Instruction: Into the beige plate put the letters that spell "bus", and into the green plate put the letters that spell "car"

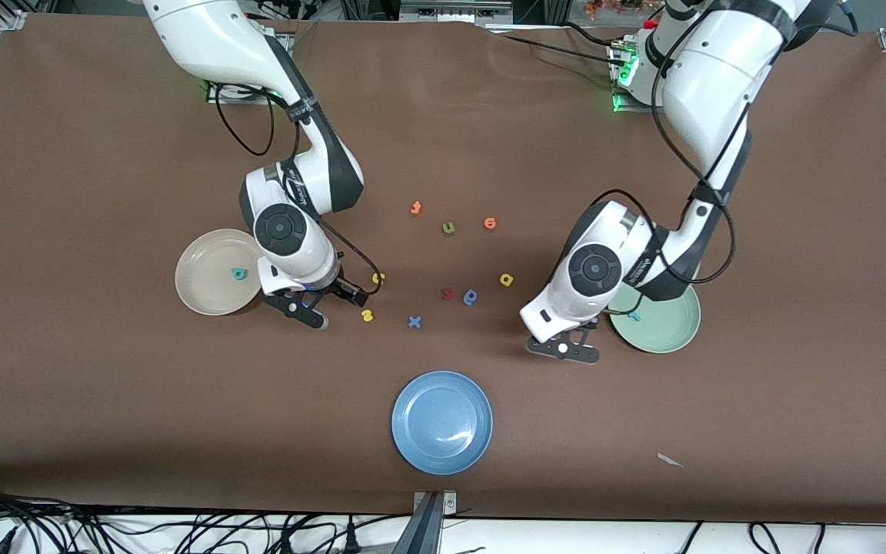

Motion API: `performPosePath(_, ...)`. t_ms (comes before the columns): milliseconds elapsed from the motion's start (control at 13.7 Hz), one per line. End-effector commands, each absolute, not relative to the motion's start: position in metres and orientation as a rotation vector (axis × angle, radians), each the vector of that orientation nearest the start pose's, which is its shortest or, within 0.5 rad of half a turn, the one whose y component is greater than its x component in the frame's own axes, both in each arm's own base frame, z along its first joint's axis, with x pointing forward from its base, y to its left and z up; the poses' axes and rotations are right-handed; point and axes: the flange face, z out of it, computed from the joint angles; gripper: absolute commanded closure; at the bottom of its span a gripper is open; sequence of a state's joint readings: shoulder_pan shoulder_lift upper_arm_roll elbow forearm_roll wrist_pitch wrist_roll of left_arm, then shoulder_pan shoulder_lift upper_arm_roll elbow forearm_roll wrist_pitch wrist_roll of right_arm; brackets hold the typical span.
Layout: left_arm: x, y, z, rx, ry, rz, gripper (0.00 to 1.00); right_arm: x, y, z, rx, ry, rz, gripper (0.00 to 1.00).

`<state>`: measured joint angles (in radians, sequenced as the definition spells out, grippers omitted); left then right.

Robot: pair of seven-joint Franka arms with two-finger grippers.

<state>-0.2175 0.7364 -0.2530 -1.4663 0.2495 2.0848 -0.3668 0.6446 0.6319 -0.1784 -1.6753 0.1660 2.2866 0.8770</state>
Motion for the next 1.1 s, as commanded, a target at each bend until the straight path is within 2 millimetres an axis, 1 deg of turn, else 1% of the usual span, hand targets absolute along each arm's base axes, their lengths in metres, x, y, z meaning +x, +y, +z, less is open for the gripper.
performPosePath(0, 0.635, -0.224, 0.264, -2.966, 0.335, 0.15, 0.9, 0.601, 0.343, 0.228, -2.962, 0.819, 0.022, 0.01)
performPosePath(73, 0.629, -0.208, 0.263, -2.956, 0.349, 0.173, 0.91, 0.598, 0.347, 0.224, -2.957, 0.826, 0.02, 0.01)
performPosePath(146, 0.624, -0.196, 0.263, -2.944, 0.357, 0.177, 0.91, 0.595, 0.353, 0.222, -2.955, 0.833, 0.025, 0.01)
performPosePath(293, 0.618, -0.166, 0.245, -2.91, 0.405, 0.162, 0.9, 0.591, 0.358, 0.218, -2.959, 0.839, 0.031, 0.01)
performPosePath(366, 0.611, -0.154, 0.231, -2.922, 0.412, 0.155, 0.89, 0.589, 0.36, 0.216, -2.962, 0.835, 0.034, 0.02)
performPosePath(439, 0.603, -0.147, 0.221, -2.944, 0.419, 0.117, 0.87, 0.587, 0.361, 0.211, -2.969, 0.833, 0.041, 0.02)
performPosePath(512, 0.595, -0.142, 0.213, -2.953, 0.424, 0.11, 0.82, 0.583, 0.367, 0.207, -2.976, 0.821, 0.045, 0.04)
performPosePath(585, 0.594, -0.14, 0.215, -2.952, 0.42, 0.11, 0.52, 0.579, 0.372, 0.205, -2.968, 0.814, 0.034, 0.04)
performPosePath(659, 0.594, -0.141, 0.216, -2.951, 0.421, 0.109, 0.01, 0.578, 0.373, 0.205, -2.963, 0.812, 0.03, 0.04)
performPosePath(805, 0.596, -0.143, 0.219, -2.945, 0.459, 0.104, 0.0, 0.572, 0.374, 0.199, -2.967, 0.815, 0.04, 0.04)
performPosePath(878, 0.599, -0.144, 0.225, -2.942, 0.462, 0.104, 0.0, 0.57, 0.373, 0.195, -2.969, 0.814, 0.038, 0.04)
performPosePath(951, 0.601, -0.153, 0.234, -2.944, 0.461, 0.104, 0.0, 0.568, 0.371, 0.191, -2.969, 0.813, 0.031, 0.04)
performPosePath(1024, 0.599, -0.175, 0.245, -2.951, 0.475, 0.118, 0.0, 0.566, 0.368, 0.187, -2.966, 0.809, 0.017, 0.04)
